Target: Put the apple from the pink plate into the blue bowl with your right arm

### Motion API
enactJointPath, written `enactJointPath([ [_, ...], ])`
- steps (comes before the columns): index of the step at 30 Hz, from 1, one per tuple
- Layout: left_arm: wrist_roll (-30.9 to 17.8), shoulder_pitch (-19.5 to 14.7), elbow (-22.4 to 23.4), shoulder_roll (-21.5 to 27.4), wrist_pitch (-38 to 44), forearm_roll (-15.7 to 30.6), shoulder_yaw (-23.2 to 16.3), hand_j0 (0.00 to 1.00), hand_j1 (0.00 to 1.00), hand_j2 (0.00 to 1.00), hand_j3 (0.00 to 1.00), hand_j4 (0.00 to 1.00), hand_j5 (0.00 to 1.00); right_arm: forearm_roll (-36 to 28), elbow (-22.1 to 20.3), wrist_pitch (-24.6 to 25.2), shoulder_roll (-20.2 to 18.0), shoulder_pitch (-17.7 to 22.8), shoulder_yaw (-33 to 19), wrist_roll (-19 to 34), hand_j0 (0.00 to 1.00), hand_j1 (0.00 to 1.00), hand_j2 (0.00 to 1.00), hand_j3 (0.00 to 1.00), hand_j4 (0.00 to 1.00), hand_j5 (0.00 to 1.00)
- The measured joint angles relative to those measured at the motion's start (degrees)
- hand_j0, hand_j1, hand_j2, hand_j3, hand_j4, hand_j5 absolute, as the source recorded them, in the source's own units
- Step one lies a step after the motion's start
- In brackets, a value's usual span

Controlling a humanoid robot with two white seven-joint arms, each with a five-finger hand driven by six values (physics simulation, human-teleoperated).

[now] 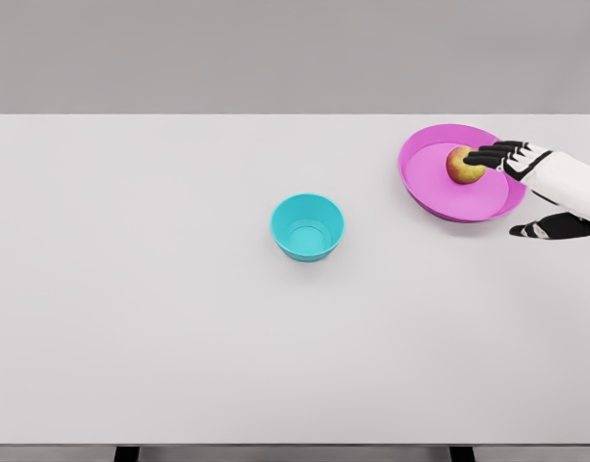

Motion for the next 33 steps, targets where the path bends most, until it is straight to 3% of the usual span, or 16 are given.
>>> enactJointPath([
  [7,0.01,0.0,0.0,0.0,0.0,0.0,0.0,1.0,1.0,1.0,1.0,1.0,1.0,-0.11,2.17,0.0,-0.05,0.27,-3.22,0.33,1.0,1.0,1.0,1.0,1.0,1.0],
  [8,0.0,0.0,0.0,0.0,0.0,0.0,0.0,1.0,1.0,1.0,1.0,1.0,1.0,-0.14,3.4,0.01,-0.06,-0.18,-3.91,2.29,1.0,1.0,1.0,1.0,1.0,1.0],
  [11,-0.01,0.0,0.0,0.0,0.0,0.0,0.0,1.0,1.0,1.0,1.0,1.0,1.0,-0.44,6.36,0.03,0.33,-6.85,-6.12,14.46,1.0,1.0,1.0,1.0,1.0,1.0],
  [14,0.02,0.0,0.0,0.0,0.0,0.0,-0.01,1.0,1.0,1.0,1.0,1.0,1.0,-0.33,8.0,0.8,1.02,-10.45,-6.69,20.39,1.0,1.0,1.0,1.0,1.0,1.0],
  [18,0.03,0.0,0.01,0.0,0.0,0.0,0.0,1.0,1.0,1.0,1.0,1.0,1.0,-0.32,14.36,2.11,3.33,-23.99,0.55,22.9,1.0,1.0,1.0,1.0,1.0,1.0],
  [25,0.02,0.0,0.0,0.0,0.0,0.0,0.0,1.0,1.0,1.0,1.0,1.0,1.0,1.65,28.29,2.29,11.43,-34.01,12.6,23.74,1.0,1.0,1.0,1.0,1.0,1.0],
  [33,0.01,0.0,0.0,0.0,0.0,0.0,0.0,1.0,1.0,1.0,1.0,1.0,1.0,6.08,40.35,2.28,18.84,-40.87,19.58,23.83,1.0,1.0,1.0,1.0,1.0,1.0],
])
